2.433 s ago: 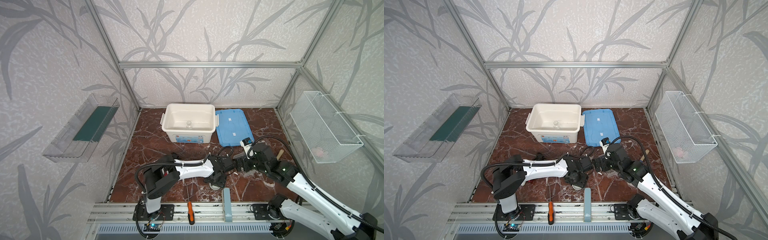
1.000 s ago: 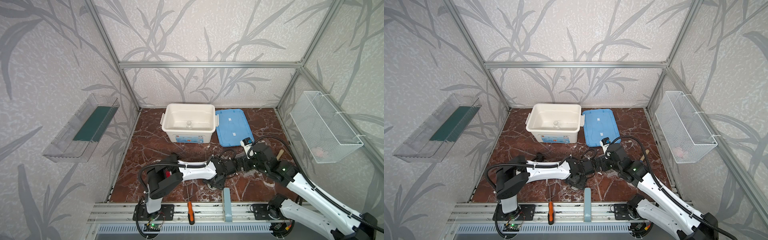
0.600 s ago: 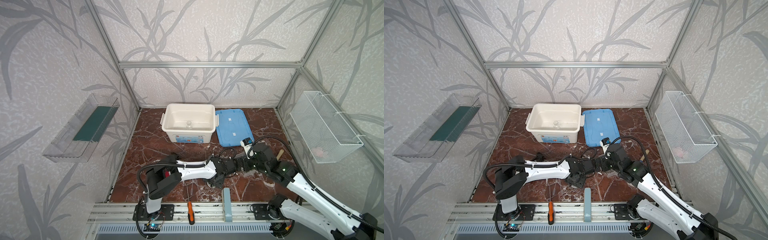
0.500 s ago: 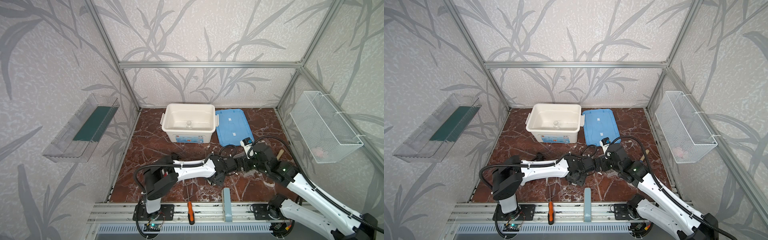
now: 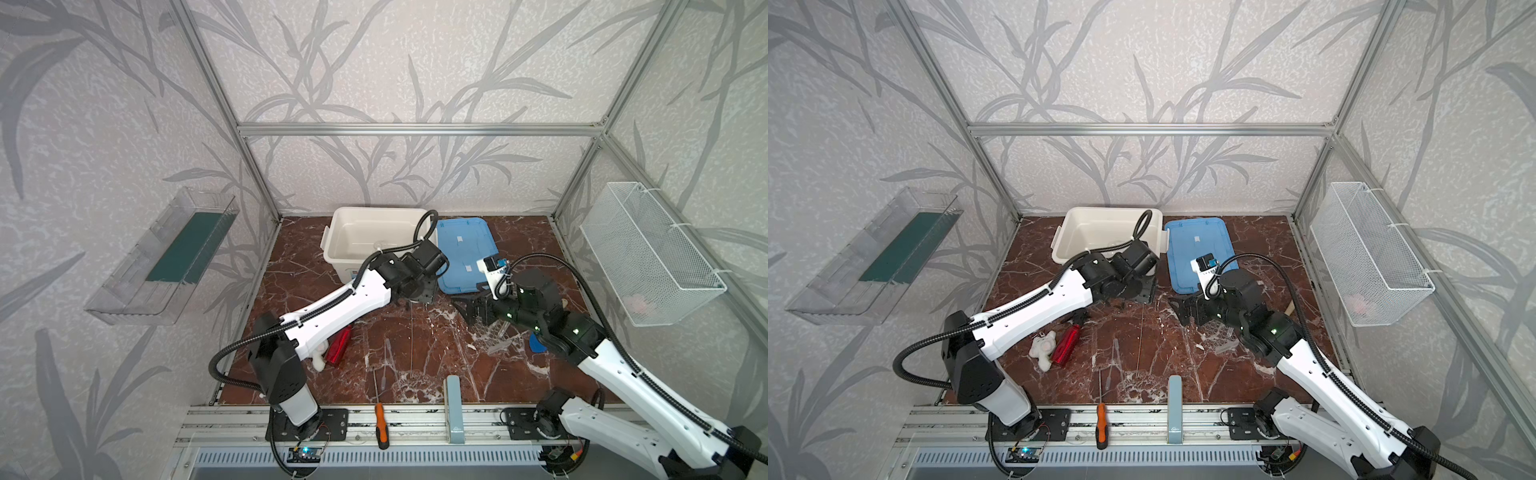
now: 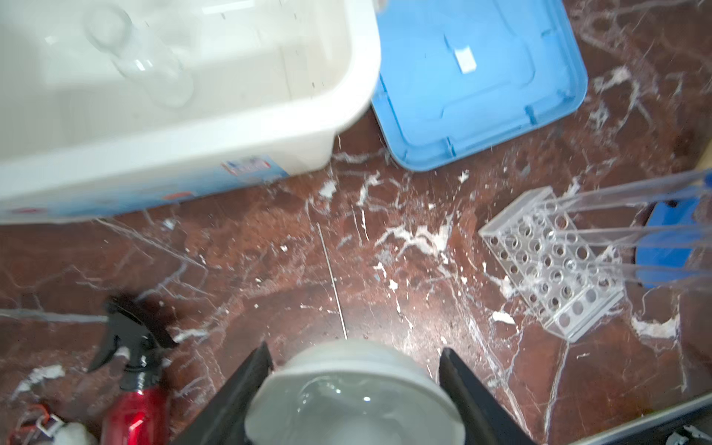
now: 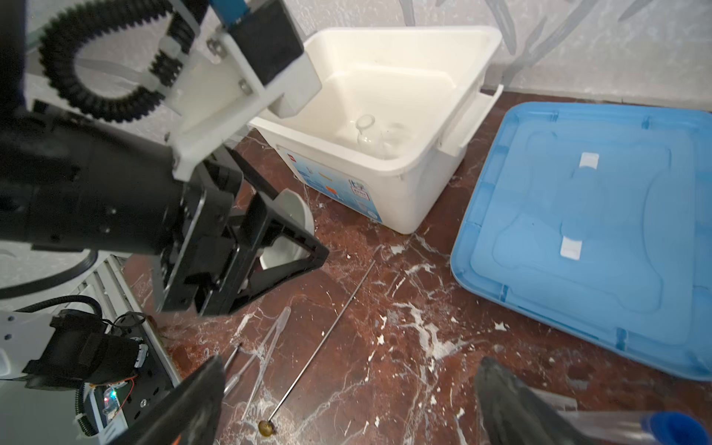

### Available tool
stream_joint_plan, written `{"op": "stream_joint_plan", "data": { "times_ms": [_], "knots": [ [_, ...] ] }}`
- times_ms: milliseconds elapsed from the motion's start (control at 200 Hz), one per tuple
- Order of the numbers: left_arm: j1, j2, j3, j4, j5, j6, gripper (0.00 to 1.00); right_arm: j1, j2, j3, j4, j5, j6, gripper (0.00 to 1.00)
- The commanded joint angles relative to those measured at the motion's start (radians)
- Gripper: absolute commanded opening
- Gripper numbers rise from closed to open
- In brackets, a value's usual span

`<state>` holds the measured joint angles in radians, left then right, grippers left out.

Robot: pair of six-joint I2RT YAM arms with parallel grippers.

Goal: Organize the chemistry lab equipment
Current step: 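Lift the white dish toward the bin with the left gripper while the right moves over, then lower the white dish into the bin and open the left gripper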

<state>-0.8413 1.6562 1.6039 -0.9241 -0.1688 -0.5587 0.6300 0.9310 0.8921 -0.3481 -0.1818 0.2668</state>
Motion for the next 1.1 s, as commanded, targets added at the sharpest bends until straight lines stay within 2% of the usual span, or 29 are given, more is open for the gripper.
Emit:
{"op": "stream_joint_plan", "data": {
  "times_ms": [0,195,310,535,740,785,935,1094],
  "knots": [
    [0.061,0.004,0.084,-0.073,-0.024,0.089,0.56,-0.001,0.059,0.068,0.065,-0.03,-0.01,0.99],
    [0.262,0.102,0.268,-0.122,-0.005,0.189,0.56,0.001,0.221,0.184,0.117,-0.069,0.027,0.99],
    [0.375,0.211,0.375,-0.153,0.026,0.214,0.55,0.003,0.318,0.254,0.135,-0.083,0.051,0.99],
    [0.516,0.386,0.5,-0.138,-0.034,0.219,0.53,0.025,0.522,0.434,0.126,-0.116,0.058,0.99],
    [0.559,0.531,0.641,-0.235,-0.051,0.223,0.52,0.064,0.704,0.627,0.058,-0.139,0.021,0.99],
    [0.565,0.55,0.662,-0.269,-0.041,0.209,0.52,0.067,0.731,0.658,0.038,-0.112,0.032,0.99],
    [0.568,0.518,0.545,-0.224,-0.029,0.207,0.52,0.088,0.77,0.73,-0.027,-0.045,0.005,0.99],
    [0.571,0.481,0.44,-0.194,-0.008,0.188,0.5,0.089,0.77,0.706,-0.014,-0.062,0.009,0.99]
  ]
}}
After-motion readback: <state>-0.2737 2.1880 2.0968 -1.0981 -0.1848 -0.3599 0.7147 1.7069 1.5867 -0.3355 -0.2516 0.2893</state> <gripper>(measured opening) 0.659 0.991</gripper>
